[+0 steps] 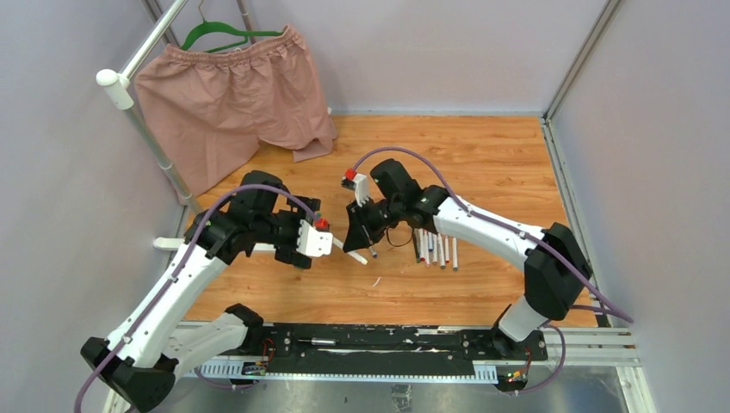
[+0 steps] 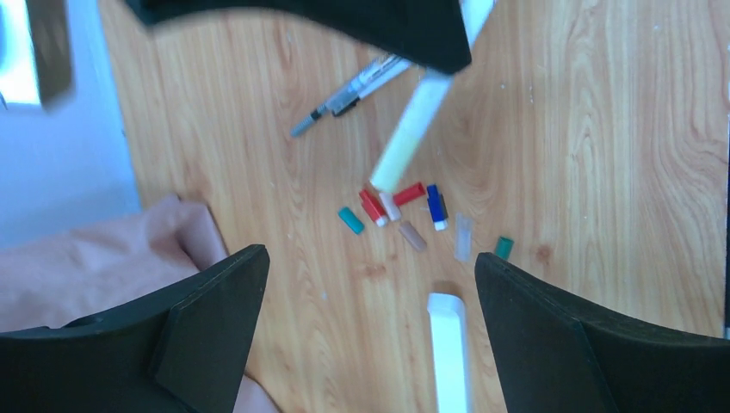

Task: Open the pen caps

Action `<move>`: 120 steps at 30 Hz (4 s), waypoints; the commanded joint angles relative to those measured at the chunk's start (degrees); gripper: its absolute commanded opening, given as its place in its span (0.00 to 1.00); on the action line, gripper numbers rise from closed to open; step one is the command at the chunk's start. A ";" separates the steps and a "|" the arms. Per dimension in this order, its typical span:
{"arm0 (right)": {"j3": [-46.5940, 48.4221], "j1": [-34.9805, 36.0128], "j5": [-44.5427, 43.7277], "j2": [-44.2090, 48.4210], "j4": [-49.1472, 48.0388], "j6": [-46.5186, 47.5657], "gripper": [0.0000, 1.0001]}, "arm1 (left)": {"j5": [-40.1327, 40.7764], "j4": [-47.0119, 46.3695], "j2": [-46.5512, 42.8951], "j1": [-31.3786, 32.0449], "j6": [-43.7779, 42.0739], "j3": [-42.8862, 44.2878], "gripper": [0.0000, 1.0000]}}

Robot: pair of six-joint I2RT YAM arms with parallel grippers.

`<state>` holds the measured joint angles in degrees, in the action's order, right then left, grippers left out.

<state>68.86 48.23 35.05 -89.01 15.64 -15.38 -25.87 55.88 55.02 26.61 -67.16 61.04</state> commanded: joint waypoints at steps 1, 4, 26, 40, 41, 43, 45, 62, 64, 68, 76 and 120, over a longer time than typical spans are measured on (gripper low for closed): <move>3.41 -0.41 16.08 -3.38 3.19 -1.18 0.00 | 3.12 0.55 -1.07 5.85 -5.51 -1.71 0.96; 4.49 -0.34 17.78 -3.99 2.86 -2.11 0.00 | 5.45 0.50 -0.89 8.53 -6.93 -2.58 0.93; 6.15 -0.58 20.03 -6.38 -1.31 -6.16 0.00 | 17.60 -2.17 4.82 16.81 -5.01 -2.19 0.36; 0.98 -1.23 19.88 -6.31 -14.31 -16.49 0.37 | 18.76 -5.96 3.88 16.90 -2.89 -1.62 0.00; 0.47 -1.15 20.17 -6.49 -15.99 -17.55 0.37 | 18.76 -5.99 4.08 16.90 -2.63 -1.36 0.00; -0.06 -1.04 20.45 -6.93 -18.56 -18.99 0.38 | 18.73 -5.96 4.37 16.90 -2.01 -1.02 0.00; -0.28 -1.03 20.25 -6.76 -19.36 -19.48 0.34 | 18.77 -5.91 4.61 16.90 -1.98 -0.86 0.00; -13.85 -4.72 16.62 5.74 -8.82 -14.09 0.00 | 25.26 -8.94 3.67 14.95 -6.63 -5.97 0.00; -15.36 -4.73 16.48 7.68 -5.90 -12.50 0.00 | 25.57 -9.19 5.13 13.64 -6.19 -5.28 0.00; -17.88 -4.77 15.21 11.90 -0.76 -9.71 0.00 | 25.78 -9.25 8.66 10.45 -5.36 -3.08 0.00; -20.66 -7.17 4.52 18.41 7.14 -5.21 0.00 | 25.78 -9.99 12.44 7.53 -3.57 -2.12 0.00; -21.49 -7.02 -47.54 5.67 -6.96 -6.34 0.27 | 21.27 -25.22 32.08 7.66 18.10 -12.61 0.27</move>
<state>48.29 41.47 -11.03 -86.85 6.26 -21.43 -5.48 32.29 86.61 34.52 -50.15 49.06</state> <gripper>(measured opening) 0.269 0.243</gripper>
